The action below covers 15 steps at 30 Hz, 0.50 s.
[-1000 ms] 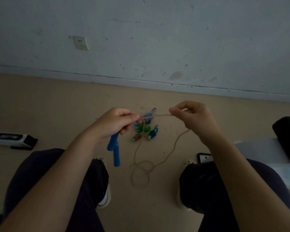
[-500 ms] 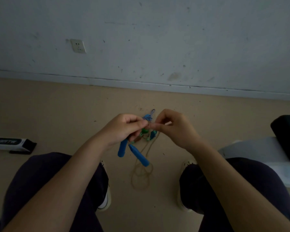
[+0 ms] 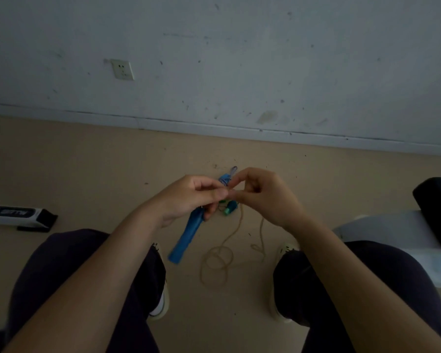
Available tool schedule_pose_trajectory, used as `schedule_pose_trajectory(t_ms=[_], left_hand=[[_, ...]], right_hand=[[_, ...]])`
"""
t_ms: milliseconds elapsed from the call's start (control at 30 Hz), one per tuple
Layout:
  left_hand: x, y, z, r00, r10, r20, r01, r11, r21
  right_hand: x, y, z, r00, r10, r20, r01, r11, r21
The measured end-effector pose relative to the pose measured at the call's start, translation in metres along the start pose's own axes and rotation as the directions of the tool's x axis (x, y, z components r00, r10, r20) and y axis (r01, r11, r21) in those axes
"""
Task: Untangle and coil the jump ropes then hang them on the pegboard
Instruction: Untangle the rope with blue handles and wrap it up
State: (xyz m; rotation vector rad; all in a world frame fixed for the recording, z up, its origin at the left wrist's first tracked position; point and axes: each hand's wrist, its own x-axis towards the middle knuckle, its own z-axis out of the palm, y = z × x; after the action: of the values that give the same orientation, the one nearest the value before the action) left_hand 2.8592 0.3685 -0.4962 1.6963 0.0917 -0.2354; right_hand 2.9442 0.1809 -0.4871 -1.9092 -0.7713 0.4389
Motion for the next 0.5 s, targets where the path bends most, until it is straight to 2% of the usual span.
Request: schedule_pose_trajectory(t_ms=[100,167,233,333,400,500], left_hand=[[-0.001,-0.003,-0.007,1.000,-0.012,0.017,0.012,1.000,0.011],[-0.001,-0.005,-0.008,1.000,-0.016,0.023,0.016,1.000,0.007],[0.000,-0.006,-0.005,0.999,-0.018,0.036,0.018,1.000,-0.007],[0.003,-0.006,0.000,0.996,-0.034,0.080,0.035,0.999,-0.012],[0.003,-0.007,0.000,0.995,-0.045,0.093,0.043,0.999,0.025],[0.003,-0.005,-0.007,0.997,-0.073,0.037,0.069,0.992,0.107]], right_hand=[[0.001,0.006,-0.013,0.995,-0.029,-0.093,0.021,0.996,-0.092],[0.000,0.008,-0.015,0.995,-0.053,-0.083,0.044,0.993,-0.109],[0.000,0.009,-0.012,0.999,-0.024,-0.029,0.022,0.997,-0.068],[0.000,0.007,-0.003,0.992,0.062,0.111,-0.074,0.992,0.101],[0.000,0.009,-0.001,0.984,0.065,0.164,-0.077,0.995,0.064],[0.003,0.011,-0.007,0.997,0.050,0.063,-0.048,0.998,-0.027]])
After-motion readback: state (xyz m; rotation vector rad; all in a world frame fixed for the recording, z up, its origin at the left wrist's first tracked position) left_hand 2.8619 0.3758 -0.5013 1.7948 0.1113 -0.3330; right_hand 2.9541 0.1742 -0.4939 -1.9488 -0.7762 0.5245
